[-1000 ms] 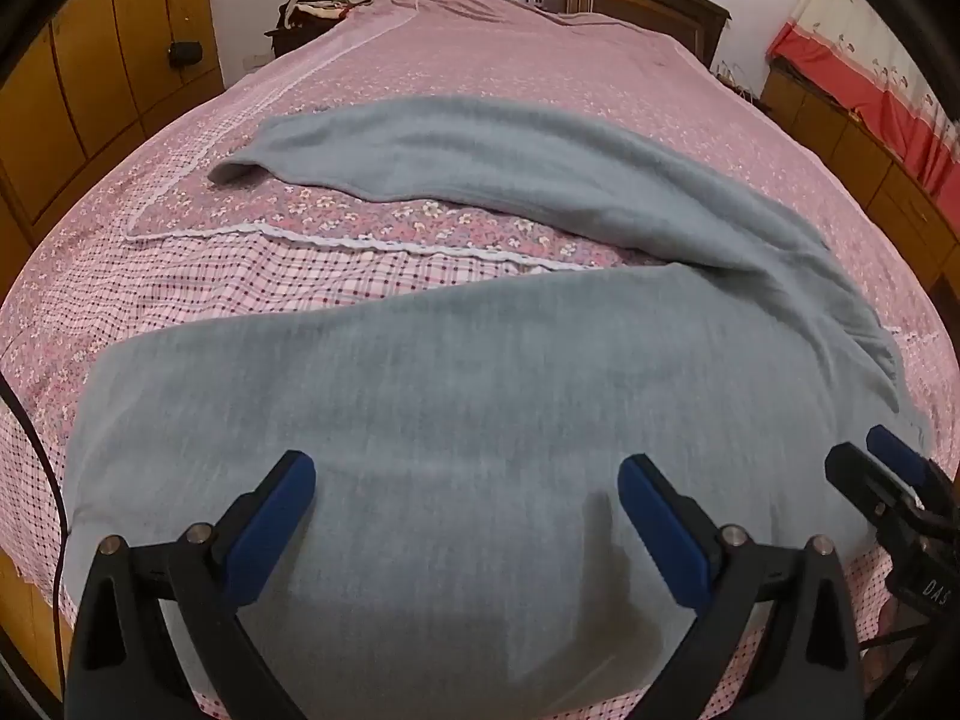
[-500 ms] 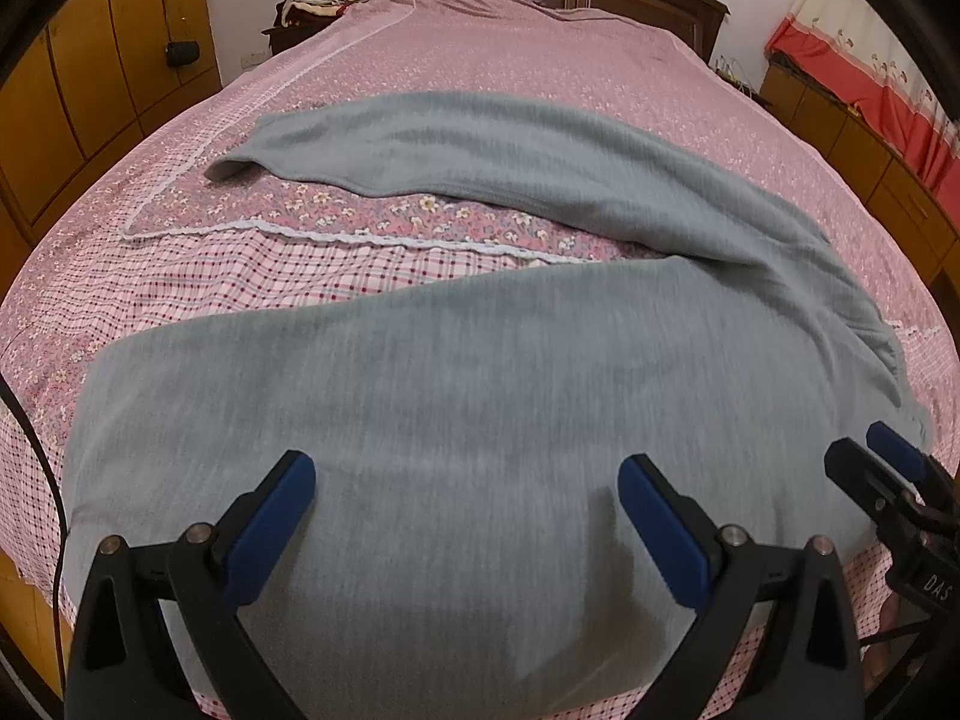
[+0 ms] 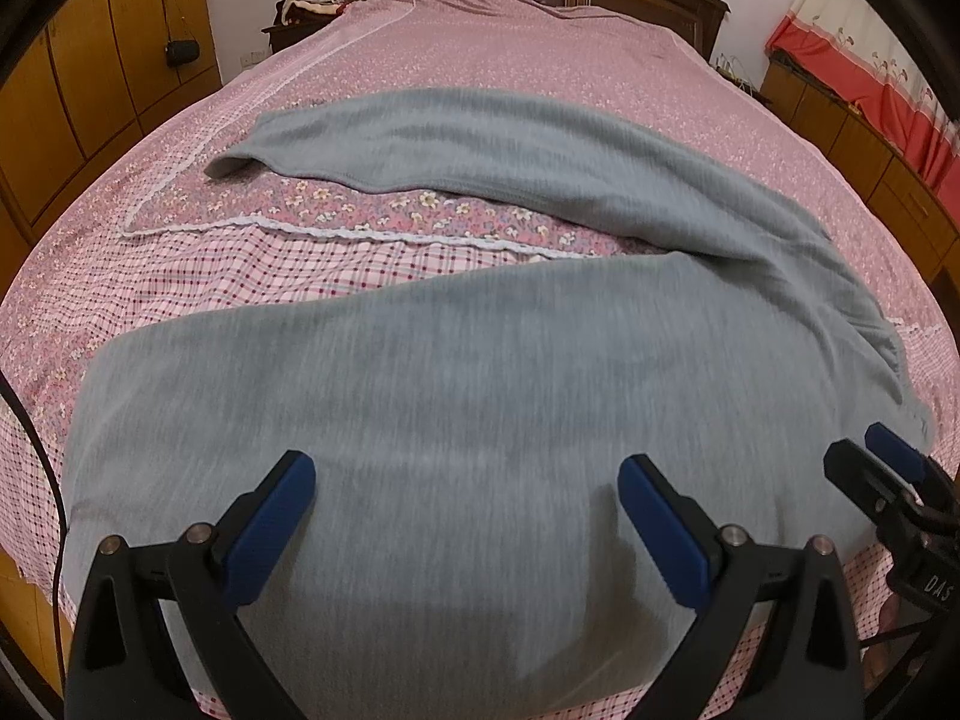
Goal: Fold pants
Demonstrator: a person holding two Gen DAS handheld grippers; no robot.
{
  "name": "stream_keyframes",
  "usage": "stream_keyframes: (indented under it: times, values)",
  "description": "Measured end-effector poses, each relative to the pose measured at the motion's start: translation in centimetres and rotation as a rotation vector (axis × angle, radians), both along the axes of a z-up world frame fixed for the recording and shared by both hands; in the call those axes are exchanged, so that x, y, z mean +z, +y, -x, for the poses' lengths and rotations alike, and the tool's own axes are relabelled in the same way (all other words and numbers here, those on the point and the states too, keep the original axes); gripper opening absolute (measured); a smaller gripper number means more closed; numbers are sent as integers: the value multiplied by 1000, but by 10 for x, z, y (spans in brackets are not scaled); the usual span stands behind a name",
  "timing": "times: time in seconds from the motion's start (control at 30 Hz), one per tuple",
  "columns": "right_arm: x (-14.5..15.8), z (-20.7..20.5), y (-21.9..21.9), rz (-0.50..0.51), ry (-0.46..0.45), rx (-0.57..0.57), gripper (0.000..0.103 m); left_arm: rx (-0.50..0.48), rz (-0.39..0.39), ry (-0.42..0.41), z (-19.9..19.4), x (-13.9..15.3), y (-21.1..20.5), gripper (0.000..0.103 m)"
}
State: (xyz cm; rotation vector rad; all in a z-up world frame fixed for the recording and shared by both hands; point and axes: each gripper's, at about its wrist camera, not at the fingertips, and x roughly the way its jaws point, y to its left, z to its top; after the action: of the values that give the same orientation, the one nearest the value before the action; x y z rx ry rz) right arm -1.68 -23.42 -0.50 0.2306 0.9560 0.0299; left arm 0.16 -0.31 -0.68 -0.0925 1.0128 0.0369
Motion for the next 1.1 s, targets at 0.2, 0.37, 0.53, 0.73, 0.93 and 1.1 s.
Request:
stream_keyframes:
  times: [0.2, 0.37, 0.53, 0.73, 0.93, 1.1]
  values:
    - [0, 0, 0, 2, 0, 0, 103, -5, -2, 6, 1, -3, -1, 103]
    - [1, 1, 0, 1, 3, 0, 103, -7, -5, 9, 1, -2, -2, 103]
    - [1, 1, 1, 8, 3, 0, 103, -7, -7, 10, 1, -2, -2, 103]
    - [0, 1, -1, 8, 2, 1, 103, -14, -5, 13, 0, -2, -3, 103]
    - [7, 1, -4, 23, -14, 1, 103, -36, -42, -13, -7, 9, -4, 103]
    - [11, -1, -10, 11, -13, -2, 103, -67, -38, -22, -13, 17, -6, 103]
